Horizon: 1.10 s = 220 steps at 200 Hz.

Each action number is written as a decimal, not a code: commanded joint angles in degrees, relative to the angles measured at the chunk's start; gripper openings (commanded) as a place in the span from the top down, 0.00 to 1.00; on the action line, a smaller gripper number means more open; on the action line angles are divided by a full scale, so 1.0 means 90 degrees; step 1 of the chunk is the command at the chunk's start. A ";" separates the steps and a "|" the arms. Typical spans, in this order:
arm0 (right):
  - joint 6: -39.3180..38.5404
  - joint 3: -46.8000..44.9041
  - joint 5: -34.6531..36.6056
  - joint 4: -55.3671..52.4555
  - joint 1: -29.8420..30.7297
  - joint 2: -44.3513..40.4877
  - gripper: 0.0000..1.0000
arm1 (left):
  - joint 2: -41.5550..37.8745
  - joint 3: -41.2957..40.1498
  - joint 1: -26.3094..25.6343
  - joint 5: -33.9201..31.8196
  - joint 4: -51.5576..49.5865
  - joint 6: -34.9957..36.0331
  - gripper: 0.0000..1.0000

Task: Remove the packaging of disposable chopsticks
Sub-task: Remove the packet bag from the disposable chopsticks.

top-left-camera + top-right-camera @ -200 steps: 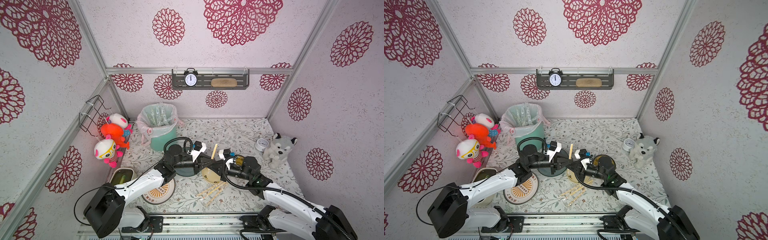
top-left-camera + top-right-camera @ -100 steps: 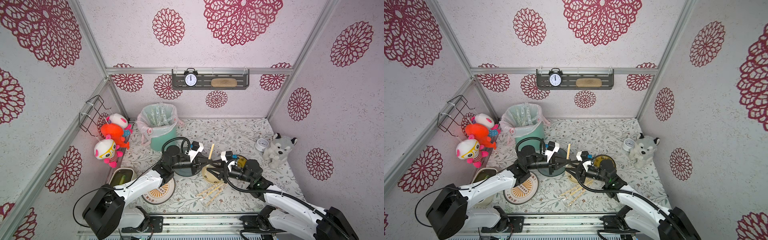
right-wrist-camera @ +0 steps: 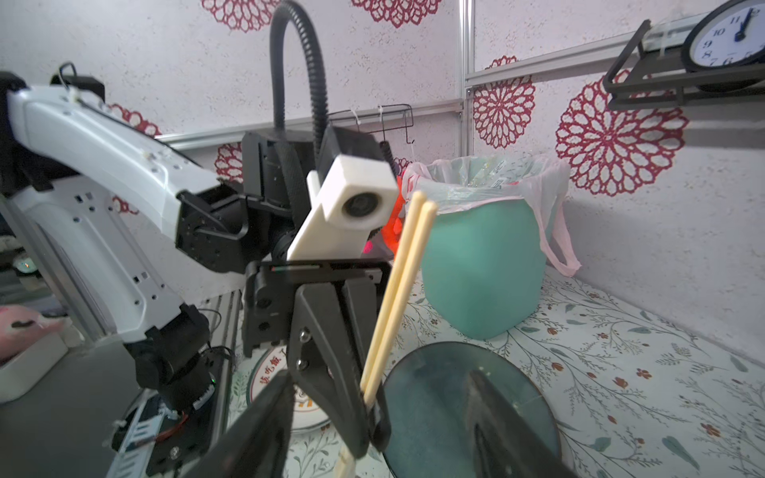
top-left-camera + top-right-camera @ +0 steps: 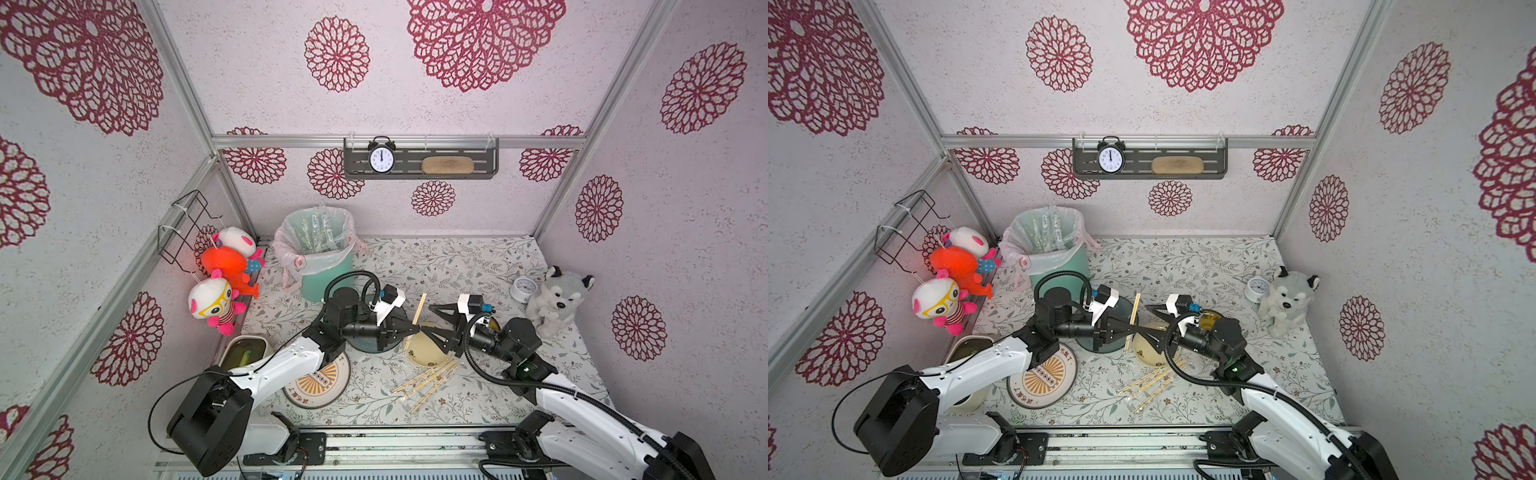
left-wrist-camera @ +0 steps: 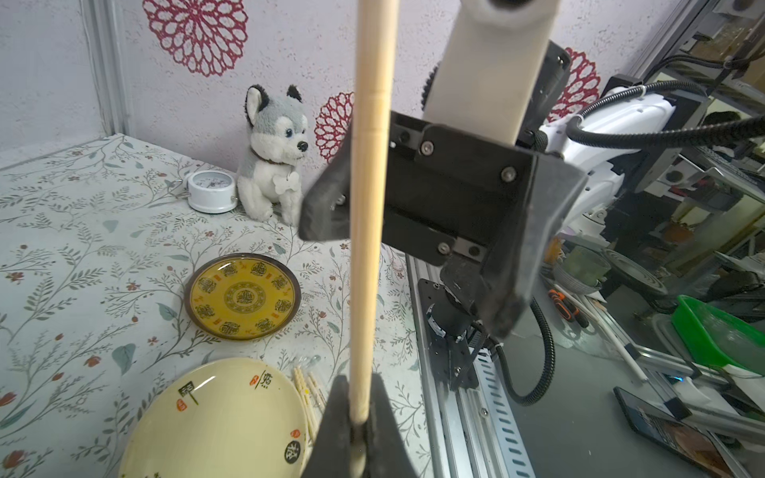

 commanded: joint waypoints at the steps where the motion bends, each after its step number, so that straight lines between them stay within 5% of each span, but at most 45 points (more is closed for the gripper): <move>1: 0.0435 0.0354 -0.0687 0.0792 -0.0049 0.0422 0.02 | -0.0044 0.0137 -0.0042 0.0215 -0.0104 0.0197 1.00; 61: 0.0522 0.0292 -0.0582 0.1116 -0.0049 0.0644 0.04 | -0.0069 0.0122 -0.0052 0.0140 -0.0168 0.0265 1.00; 99: 0.0711 0.0400 -0.1006 0.1339 -0.0032 0.0960 0.42 | -0.0048 0.0133 -0.0091 0.0094 -0.0146 0.0246 1.00; 152: 0.0816 0.0207 -0.1082 0.1743 -0.0030 0.1107 0.67 | -0.0083 0.0172 -0.0131 0.0102 -0.0231 0.0284 1.00; 193: 0.0852 0.0123 -0.1038 0.1905 -0.0030 0.1070 1.00 | -0.0125 0.0099 -0.0140 0.0073 -0.0275 0.0314 1.00; 220: 0.0797 0.0128 -0.0939 0.1895 -0.0030 0.1078 1.00 | -0.0137 0.0035 -0.0140 0.0112 -0.0237 0.0270 1.00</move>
